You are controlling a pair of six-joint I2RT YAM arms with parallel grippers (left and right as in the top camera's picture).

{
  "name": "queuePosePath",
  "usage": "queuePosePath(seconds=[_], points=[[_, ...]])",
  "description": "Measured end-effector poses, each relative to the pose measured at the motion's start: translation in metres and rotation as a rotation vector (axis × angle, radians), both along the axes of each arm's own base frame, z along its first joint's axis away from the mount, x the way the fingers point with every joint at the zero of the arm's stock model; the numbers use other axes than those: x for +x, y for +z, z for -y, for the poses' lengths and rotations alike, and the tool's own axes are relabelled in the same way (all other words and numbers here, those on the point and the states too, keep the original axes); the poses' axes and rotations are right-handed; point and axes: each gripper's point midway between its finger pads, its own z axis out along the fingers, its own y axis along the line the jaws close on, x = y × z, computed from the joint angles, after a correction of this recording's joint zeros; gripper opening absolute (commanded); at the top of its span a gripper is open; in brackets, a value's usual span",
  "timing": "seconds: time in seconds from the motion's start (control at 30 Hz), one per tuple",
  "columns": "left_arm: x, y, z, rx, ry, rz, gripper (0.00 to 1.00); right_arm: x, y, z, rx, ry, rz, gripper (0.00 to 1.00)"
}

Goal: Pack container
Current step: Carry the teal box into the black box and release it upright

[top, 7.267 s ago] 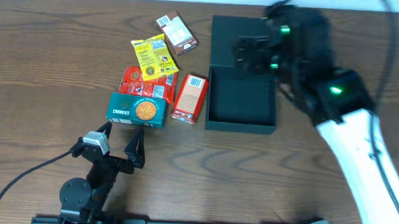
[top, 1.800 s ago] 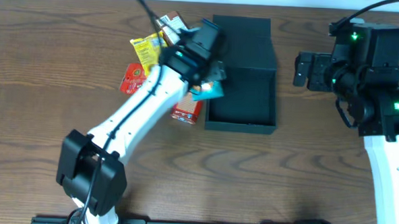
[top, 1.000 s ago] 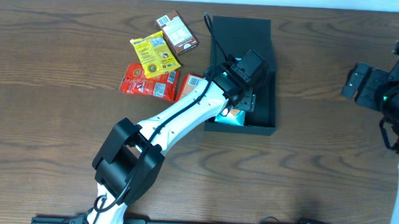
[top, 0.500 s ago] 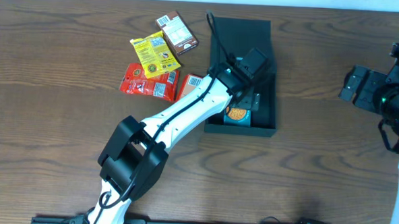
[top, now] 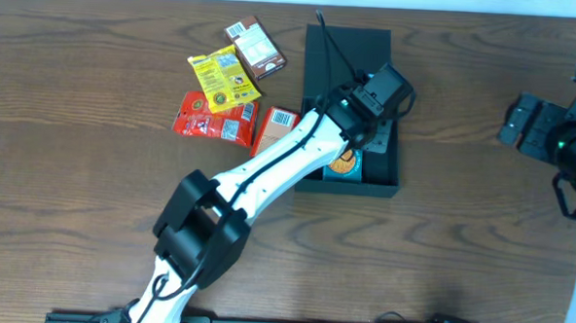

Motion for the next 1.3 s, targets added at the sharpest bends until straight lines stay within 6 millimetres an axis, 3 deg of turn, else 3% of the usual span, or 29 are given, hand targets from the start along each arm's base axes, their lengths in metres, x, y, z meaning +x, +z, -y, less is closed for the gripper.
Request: queuePosePath(seconds=[0.2, 0.37, 0.67, 0.9, 1.1, 1.3], points=[[-0.005, -0.038, 0.011, -0.005, -0.017, -0.081, 0.06, -0.004, 0.000, 0.013, 0.003, -0.041, 0.001, 0.99], [-0.010, -0.050, 0.020, -0.038, -0.034, -0.129, 0.06, -0.003, 0.000, 0.012, 0.007, -0.038, 0.002, 0.99], [-0.015, -0.082, 0.019, -0.004, -0.036, -0.183, 0.06, -0.003, 0.000, 0.010, 0.016, -0.029, 0.004, 0.99], [-0.018, -0.091, 0.003, 0.056, 0.012, -0.216, 0.06, -0.004, -0.001, 0.008, 0.024, -0.024, -0.002, 0.99], [-0.007, -0.094, -0.013, 0.076, 0.103, -0.225, 0.06, -0.004, -0.001, 0.008, 0.024, -0.024, -0.002, 0.99], [0.001, -0.092, -0.012, 0.045, 0.161, -0.215, 0.06, -0.004, -0.001, 0.008, 0.024, -0.024, -0.002, 0.99]])
